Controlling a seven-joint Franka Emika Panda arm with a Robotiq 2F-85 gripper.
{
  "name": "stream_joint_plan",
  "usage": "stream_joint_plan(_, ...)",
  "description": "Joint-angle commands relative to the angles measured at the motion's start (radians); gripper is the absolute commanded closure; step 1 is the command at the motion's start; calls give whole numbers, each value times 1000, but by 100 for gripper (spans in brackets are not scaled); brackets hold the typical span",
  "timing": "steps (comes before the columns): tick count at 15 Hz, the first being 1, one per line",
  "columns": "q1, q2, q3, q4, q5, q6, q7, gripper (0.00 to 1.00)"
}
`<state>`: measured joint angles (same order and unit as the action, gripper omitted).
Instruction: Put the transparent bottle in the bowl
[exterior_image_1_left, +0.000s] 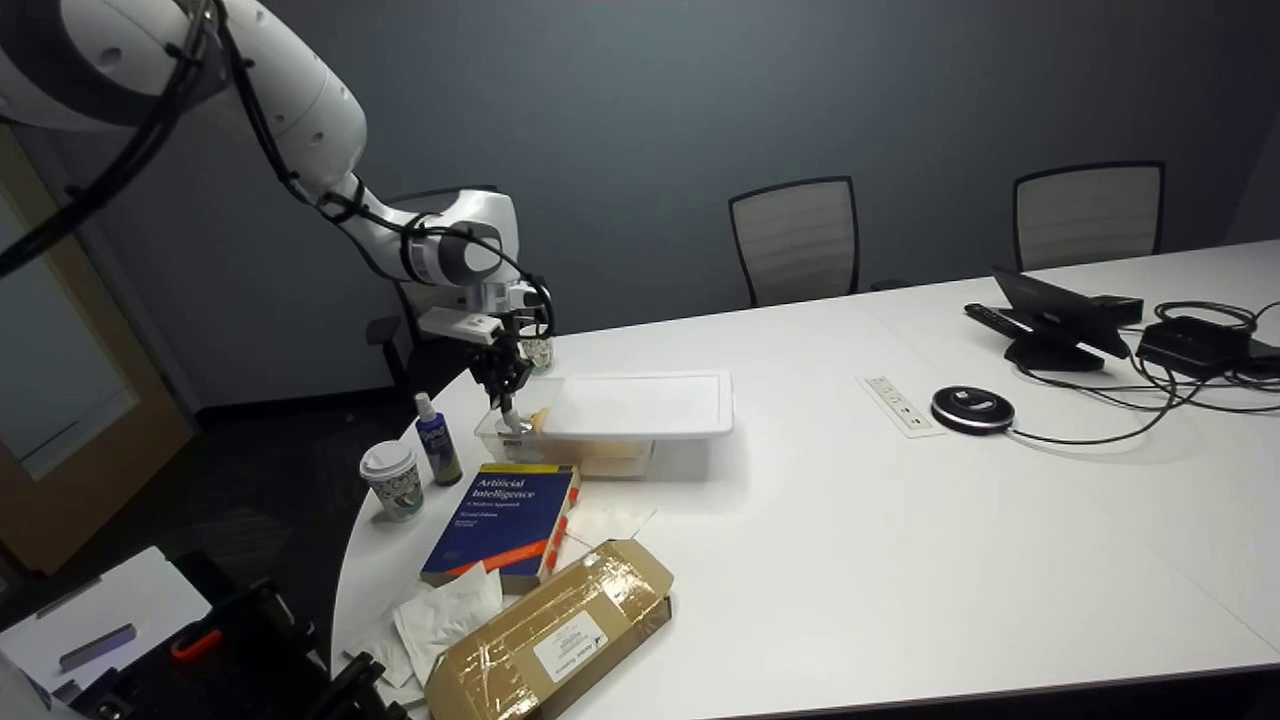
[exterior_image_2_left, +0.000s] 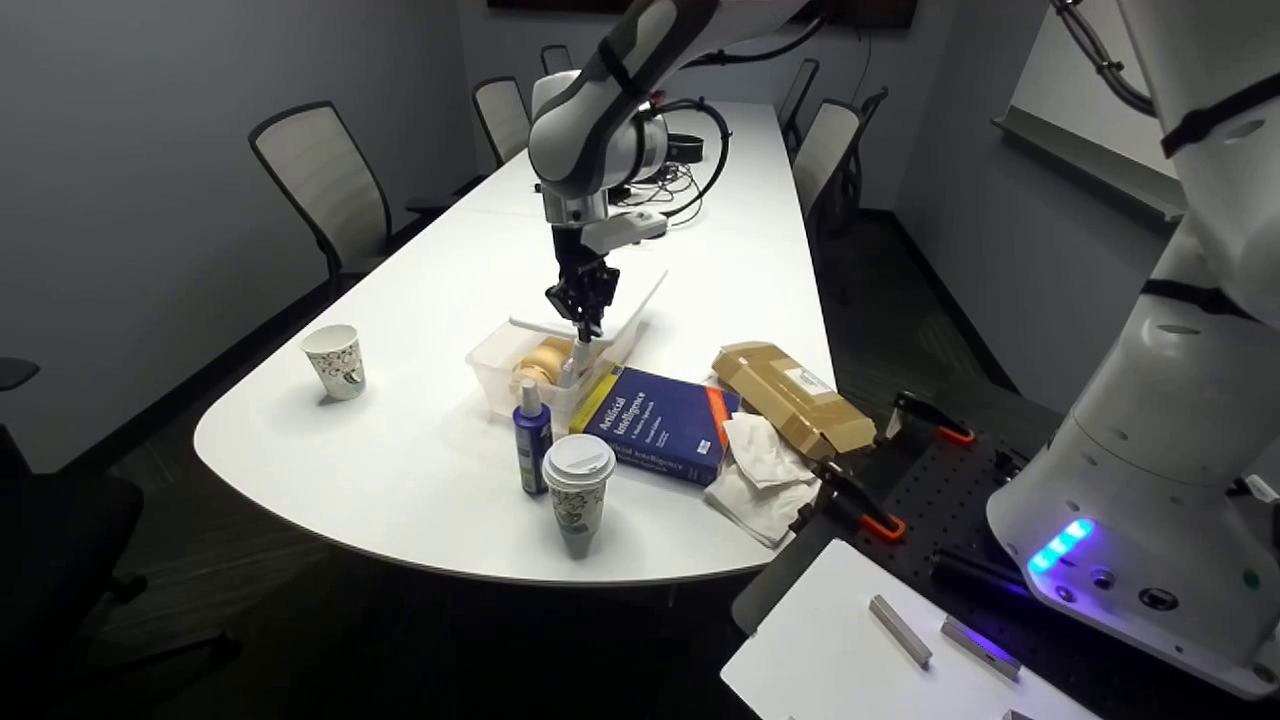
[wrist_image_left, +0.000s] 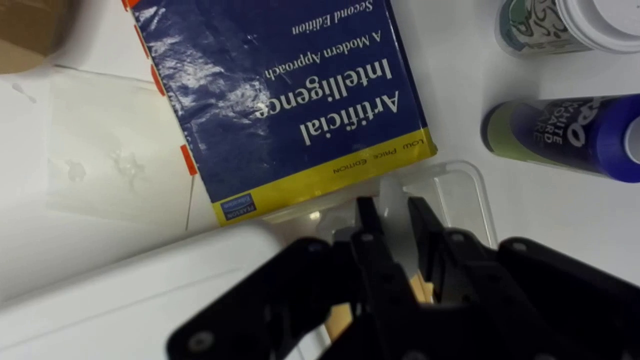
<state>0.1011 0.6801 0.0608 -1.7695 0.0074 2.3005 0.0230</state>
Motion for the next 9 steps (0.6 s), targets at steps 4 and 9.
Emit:
stream_joint_plan(4, 11, 52, 2, 51, 0, -14, 17, 54)
stream_joint_plan(9, 12, 50, 4, 54, 4, -4, 23, 25)
